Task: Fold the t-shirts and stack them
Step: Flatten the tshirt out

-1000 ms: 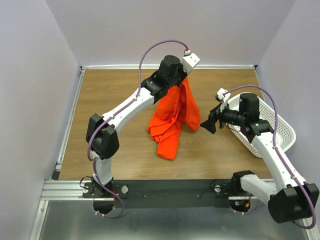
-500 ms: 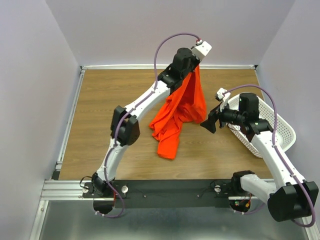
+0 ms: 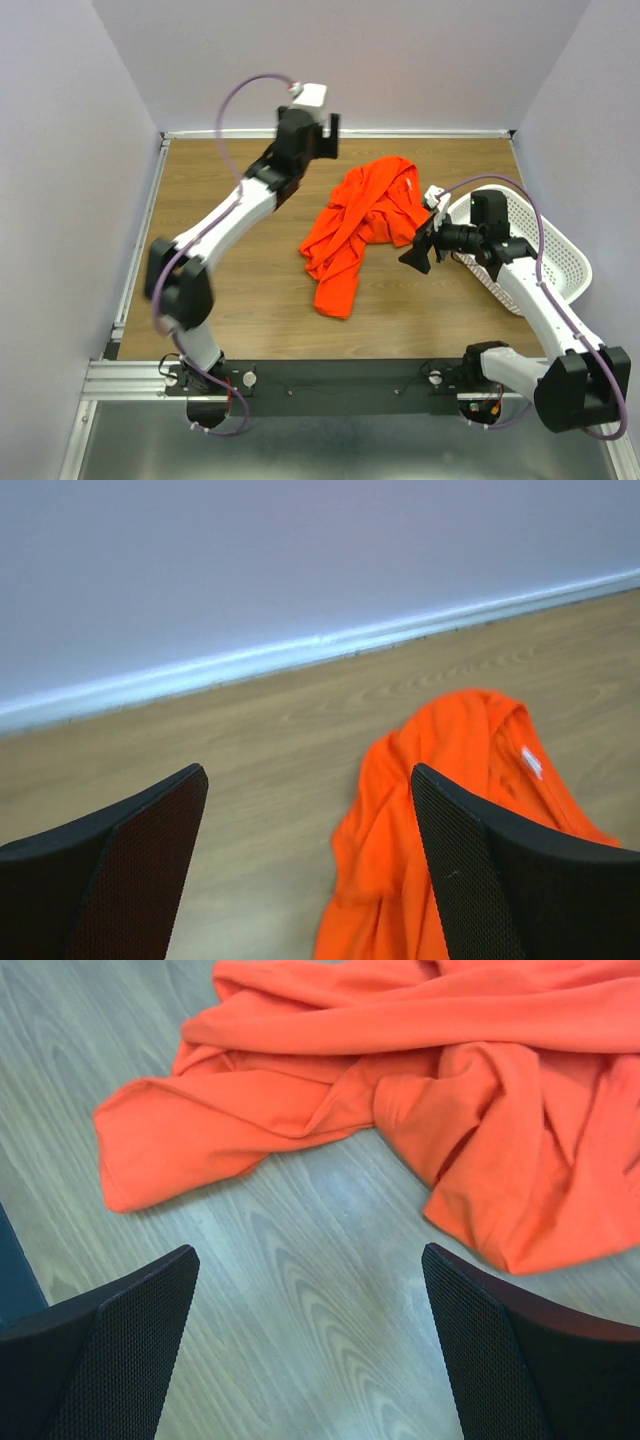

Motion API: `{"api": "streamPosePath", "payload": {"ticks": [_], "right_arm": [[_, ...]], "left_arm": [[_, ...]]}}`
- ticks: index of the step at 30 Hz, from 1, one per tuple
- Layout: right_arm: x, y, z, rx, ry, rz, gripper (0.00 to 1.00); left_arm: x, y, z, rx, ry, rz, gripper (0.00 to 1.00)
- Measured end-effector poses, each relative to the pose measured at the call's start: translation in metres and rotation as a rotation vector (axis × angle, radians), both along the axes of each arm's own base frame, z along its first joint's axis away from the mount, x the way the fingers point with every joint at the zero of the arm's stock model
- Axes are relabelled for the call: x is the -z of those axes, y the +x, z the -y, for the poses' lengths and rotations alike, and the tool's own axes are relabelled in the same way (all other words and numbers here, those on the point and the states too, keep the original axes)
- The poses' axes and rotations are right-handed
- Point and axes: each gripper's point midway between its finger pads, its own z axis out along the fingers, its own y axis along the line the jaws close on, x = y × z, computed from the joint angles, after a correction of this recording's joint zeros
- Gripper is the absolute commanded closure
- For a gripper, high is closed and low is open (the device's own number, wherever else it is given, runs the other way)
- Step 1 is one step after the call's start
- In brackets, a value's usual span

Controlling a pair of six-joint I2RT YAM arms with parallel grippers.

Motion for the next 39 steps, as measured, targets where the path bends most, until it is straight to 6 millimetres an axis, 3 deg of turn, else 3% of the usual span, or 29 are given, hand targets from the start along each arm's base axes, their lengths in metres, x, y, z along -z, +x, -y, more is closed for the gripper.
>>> {"api": "streamPosePath", "payload": {"ticks": [4,6,9,10,13,15,17,25,33,39], "right_arm": [[0.022,-0.002,-0.004,-0.075,-0.049,-0.019,0.02],[0.032,-0.002,-0.008,-0.106,-0.073,-0.034,0.03],[0.047,0.001,-0.019,-0.164,-0.128,-0.056,0.05],[0.051,0.003,-0.022,-0.173,-0.149,-0.059,0.05],[0.07,0.006,-0.042,-0.234,-0.223,-0.092,0.05],[0.087,0.012,-0.056,-0.25,-0.28,-0.132,0.05],[0.099,0.02,-0.065,-0.244,-0.317,-0.164,0.05],[0.117,0.07,-0.072,-0.086,-0.373,-0.206,0.19],[0.14,0.087,-0.071,0.011,-0.395,-0.264,0.28],[0.146,0.098,-0.071,0.061,-0.41,-0.271,0.52]], "left_arm": [[-0.016,-0.076,-0.07,-0.022,-0.194,0.0,0.12],[-0.008,-0.112,-0.081,0.005,-0.293,0.006,0.13],[0.041,-0.157,-0.086,0.05,-0.363,-0.082,0.16],[0.067,-0.168,-0.086,0.06,-0.371,-0.135,0.17],[0.14,-0.197,-0.09,0.052,-0.37,-0.301,0.18],[0.169,-0.21,-0.094,0.041,-0.362,-0.37,0.19],[0.185,-0.214,-0.094,0.036,-0.354,-0.413,0.23],[0.203,-0.194,-0.082,0.043,-0.308,-0.444,0.3],[0.221,-0.195,-0.074,0.085,-0.28,-0.486,0.33],[0.22,-0.196,-0.068,0.128,-0.286,-0.49,0.34]]}}
